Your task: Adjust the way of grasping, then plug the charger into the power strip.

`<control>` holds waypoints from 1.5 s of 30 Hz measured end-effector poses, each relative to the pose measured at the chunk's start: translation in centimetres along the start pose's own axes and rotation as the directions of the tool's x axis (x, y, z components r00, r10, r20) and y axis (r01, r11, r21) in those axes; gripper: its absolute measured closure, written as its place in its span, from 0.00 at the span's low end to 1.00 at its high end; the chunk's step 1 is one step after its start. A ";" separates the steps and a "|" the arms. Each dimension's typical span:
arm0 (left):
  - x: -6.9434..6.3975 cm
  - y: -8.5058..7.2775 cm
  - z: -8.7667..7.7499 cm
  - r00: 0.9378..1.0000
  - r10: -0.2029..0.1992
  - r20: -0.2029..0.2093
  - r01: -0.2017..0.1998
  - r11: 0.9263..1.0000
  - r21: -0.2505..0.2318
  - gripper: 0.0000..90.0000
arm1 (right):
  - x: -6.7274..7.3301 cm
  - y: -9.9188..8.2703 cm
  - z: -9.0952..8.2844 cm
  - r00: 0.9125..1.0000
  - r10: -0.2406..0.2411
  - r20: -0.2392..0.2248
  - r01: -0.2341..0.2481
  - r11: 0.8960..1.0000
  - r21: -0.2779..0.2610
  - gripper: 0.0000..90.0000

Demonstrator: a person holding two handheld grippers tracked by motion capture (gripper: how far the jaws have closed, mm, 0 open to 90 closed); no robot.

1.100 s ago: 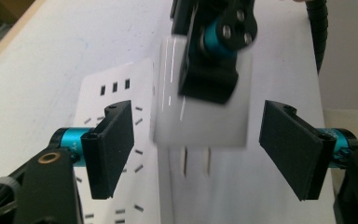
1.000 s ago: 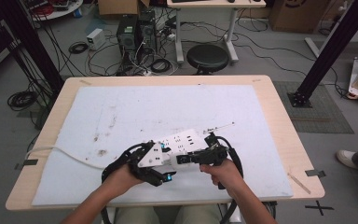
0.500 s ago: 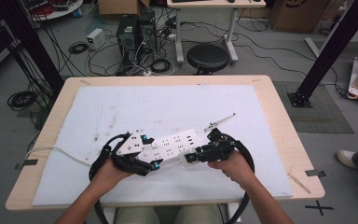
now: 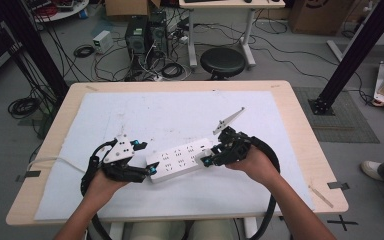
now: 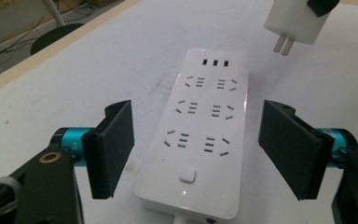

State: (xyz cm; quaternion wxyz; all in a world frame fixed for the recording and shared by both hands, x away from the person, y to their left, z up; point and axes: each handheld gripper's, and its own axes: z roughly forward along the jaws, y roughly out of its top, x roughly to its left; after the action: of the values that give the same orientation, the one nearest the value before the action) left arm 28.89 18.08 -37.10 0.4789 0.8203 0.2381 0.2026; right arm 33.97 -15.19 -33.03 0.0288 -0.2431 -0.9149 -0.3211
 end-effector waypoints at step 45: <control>1.6 -3.4 -4.0 0.980 -0.150 -0.127 0.135 0.984 -0.117 0.29 | -2.6 7.2 -0.5 0.928 -0.365 0.079 0.328 0.898 0.293 0.71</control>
State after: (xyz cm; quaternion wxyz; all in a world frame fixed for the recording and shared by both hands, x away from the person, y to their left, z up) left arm 27.26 23.24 -38.15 0.5186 0.7583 0.3170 0.2354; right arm 39.59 -11.74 -29.06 -0.0562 -0.0905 -0.9789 -0.1744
